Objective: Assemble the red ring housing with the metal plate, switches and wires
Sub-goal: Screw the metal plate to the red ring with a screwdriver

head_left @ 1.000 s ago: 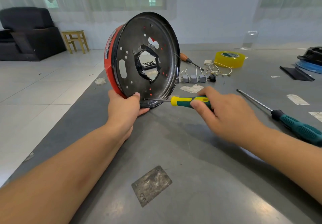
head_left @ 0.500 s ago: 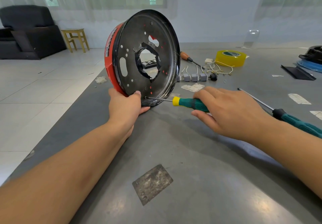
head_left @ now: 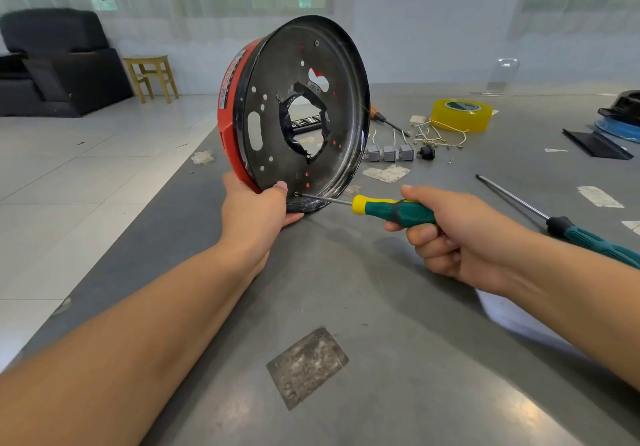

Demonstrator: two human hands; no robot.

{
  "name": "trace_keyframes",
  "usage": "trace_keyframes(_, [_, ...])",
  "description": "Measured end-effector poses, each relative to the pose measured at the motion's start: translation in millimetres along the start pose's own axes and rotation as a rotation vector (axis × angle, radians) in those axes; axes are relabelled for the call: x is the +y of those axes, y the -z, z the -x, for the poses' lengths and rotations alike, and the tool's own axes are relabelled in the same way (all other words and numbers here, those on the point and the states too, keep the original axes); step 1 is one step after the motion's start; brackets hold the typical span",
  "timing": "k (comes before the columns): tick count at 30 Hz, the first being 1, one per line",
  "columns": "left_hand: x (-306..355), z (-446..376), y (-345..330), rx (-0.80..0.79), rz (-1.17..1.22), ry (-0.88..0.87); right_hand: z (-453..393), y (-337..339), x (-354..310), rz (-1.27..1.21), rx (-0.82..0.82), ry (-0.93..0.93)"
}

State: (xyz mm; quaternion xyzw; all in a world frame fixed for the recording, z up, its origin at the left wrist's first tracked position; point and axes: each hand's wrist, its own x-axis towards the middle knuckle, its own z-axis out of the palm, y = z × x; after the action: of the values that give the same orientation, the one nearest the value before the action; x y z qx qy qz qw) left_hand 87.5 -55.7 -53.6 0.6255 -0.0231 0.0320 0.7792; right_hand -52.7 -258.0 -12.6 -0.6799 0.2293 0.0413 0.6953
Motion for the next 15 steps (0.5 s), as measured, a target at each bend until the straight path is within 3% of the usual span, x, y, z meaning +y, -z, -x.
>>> trace_keyframes(7, [-1.0,0.5,-0.7,0.026,0.015,-0.018,-7.8,-0.9,7.8,0.354,0.129,0.247])
trace_keyframes(10, [-0.4,1.1,-1.2,0.035,0.045,-0.017,-9.5,2.3,11.8,0.509,0.192,0.45])
trace_keyframes(15, [-0.3,3.5,-1.1,0.025,0.05,-0.038,-12.2,10.3,17.4,1.135,0.332,0.735])
